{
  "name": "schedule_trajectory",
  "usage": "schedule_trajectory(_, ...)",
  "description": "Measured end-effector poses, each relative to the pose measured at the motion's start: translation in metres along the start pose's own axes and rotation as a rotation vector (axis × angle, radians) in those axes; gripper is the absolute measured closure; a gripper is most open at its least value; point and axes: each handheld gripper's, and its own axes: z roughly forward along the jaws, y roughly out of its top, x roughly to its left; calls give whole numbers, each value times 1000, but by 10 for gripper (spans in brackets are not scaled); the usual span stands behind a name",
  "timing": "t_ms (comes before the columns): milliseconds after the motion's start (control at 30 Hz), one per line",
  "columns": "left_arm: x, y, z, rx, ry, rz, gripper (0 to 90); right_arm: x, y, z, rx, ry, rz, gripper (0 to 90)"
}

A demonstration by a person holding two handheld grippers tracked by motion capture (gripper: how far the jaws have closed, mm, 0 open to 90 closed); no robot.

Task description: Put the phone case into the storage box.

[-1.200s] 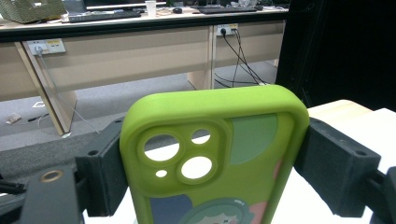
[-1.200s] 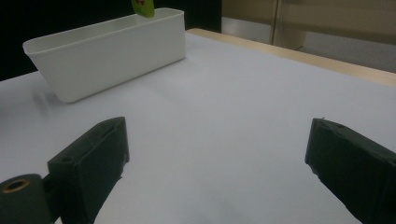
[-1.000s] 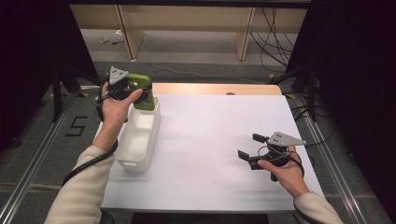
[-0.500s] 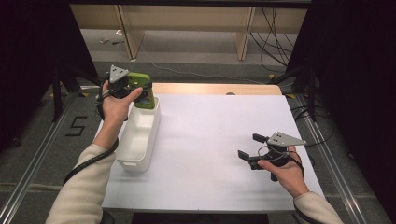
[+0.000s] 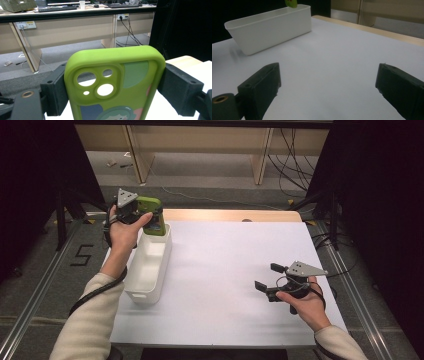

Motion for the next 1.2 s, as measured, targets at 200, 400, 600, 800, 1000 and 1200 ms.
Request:
schedule_trajectory(200,0,0,1,-1,0,-3,172,0,0,0,-2,1,0,73)
schedule_trajectory(400,0,0,3,1,2,-6,172,0,0,0,-1,1,-1,73)
schedule_trajectory(600,1,-1,6,5,3,-5,172,0,0,0,-1,1,-1,73)
schedule_trajectory(800,3,-2,8,7,5,-8,172,0,0,0,-2,1,-1,73)
schedule_trajectory(1000,4,-3,9,9,6,-11,172,0,0,0,-2,3,-2,73)
schedule_trajectory(1200,5,-4,12,14,6,-11,172,0,0,0,-1,3,0,72)
